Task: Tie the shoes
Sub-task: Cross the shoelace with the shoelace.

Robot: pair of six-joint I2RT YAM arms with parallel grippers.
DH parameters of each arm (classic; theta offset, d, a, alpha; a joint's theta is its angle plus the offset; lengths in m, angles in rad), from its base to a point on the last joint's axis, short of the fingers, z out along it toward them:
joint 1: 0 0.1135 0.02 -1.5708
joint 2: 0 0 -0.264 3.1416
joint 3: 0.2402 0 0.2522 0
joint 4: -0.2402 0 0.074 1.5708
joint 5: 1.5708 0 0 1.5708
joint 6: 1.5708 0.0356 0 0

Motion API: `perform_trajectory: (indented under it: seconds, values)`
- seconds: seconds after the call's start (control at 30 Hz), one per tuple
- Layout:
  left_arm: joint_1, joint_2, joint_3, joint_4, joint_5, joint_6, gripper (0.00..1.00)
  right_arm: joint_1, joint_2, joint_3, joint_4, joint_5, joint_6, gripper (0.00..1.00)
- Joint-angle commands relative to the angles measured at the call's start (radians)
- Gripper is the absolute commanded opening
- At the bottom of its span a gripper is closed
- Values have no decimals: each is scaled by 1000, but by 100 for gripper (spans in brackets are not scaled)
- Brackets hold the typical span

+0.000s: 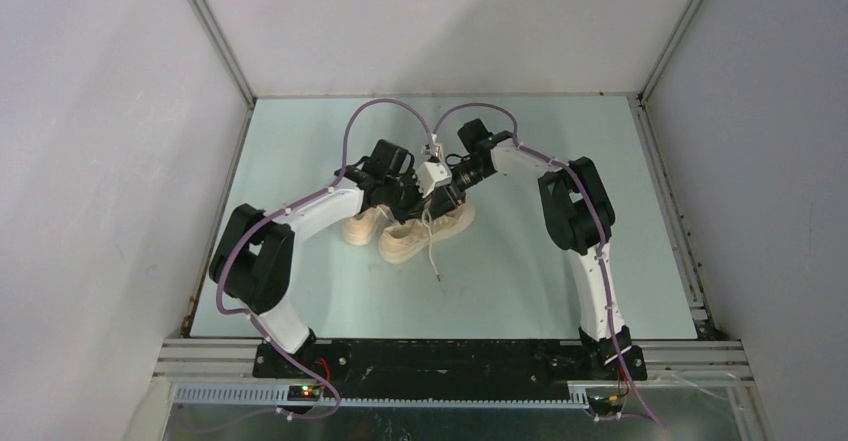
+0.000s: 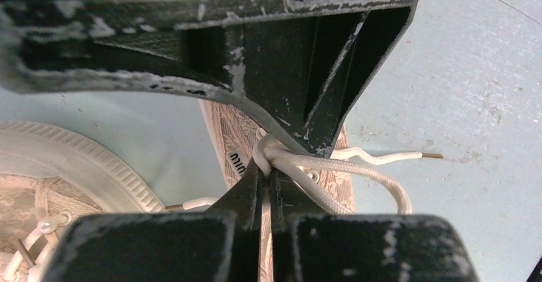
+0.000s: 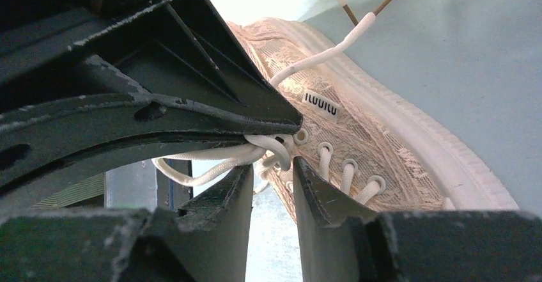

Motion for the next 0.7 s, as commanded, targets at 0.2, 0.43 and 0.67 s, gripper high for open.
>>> perform_trajectory:
  seconds: [0.2,0.43,0.67]
  values:
    - [6,-53,-18,20,0,34,0,-44,-24,30,13,-15,0,33]
    - [6,-50,-15,27,17,34,0,-50,-6,54,53,63,33,33]
    - [6,-47,-7,26,25,35,0,-6,4,75,66,117,27,33]
